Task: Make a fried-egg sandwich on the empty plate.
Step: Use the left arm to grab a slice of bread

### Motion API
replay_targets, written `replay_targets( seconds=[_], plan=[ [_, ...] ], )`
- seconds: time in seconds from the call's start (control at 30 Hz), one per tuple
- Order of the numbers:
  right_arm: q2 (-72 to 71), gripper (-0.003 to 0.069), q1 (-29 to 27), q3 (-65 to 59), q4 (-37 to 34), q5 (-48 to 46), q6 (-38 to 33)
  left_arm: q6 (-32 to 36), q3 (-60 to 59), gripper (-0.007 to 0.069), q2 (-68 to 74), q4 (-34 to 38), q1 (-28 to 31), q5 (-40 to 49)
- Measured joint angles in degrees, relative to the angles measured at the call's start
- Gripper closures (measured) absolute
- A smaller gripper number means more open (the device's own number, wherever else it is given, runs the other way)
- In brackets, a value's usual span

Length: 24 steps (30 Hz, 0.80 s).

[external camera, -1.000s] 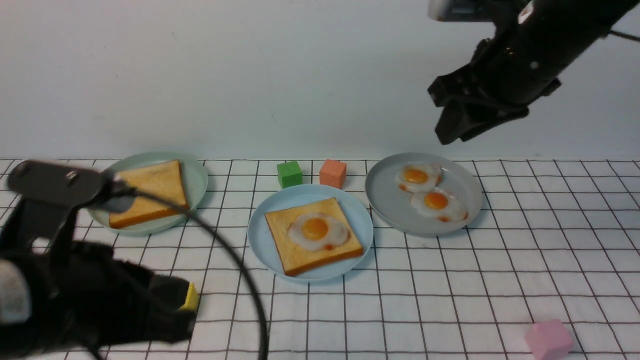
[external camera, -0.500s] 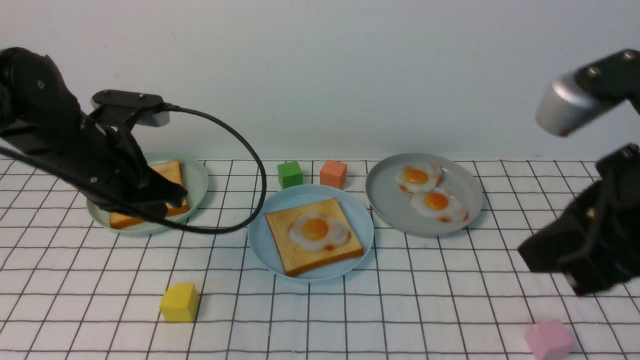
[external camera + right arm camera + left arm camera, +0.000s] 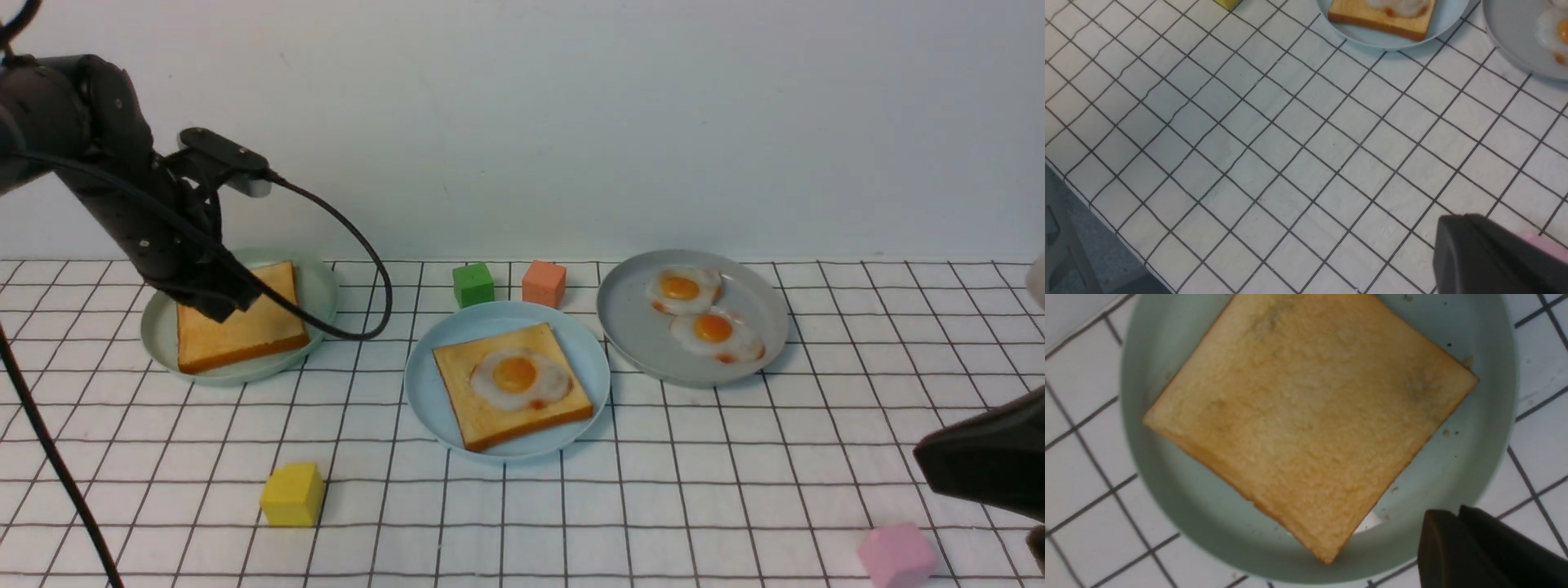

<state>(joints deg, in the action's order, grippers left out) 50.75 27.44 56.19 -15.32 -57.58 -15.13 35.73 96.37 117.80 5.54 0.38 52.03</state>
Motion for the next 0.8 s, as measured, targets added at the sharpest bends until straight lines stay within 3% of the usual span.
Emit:
replay_targets(
  seconds=[0.13,0.3,0.5,0.8],
  plan=[
    [0.0,0.064,0.0,0.0,0.1,0.7,0.0,2.1,0.5,0.0407,3.4,-1.7,0.0,0.1],
    [0.0,0.0636,0.0,0.0,0.1,0.8,0.0,2.5,0.5,0.028,4.9,-4.3,0.0,-1.4],
    [0.0,0.0629,0.0,0.0,0.1,0.8,0.0,4.6,0.5,0.0263,5.0,-4.8,0.0,-4.4],
    [0.0,0.0627,0.0,0.0,0.1,0.9,0.0,15.2,0.5,0.0264,5.0,-4.3,0.0,-6.1]
  ],
)
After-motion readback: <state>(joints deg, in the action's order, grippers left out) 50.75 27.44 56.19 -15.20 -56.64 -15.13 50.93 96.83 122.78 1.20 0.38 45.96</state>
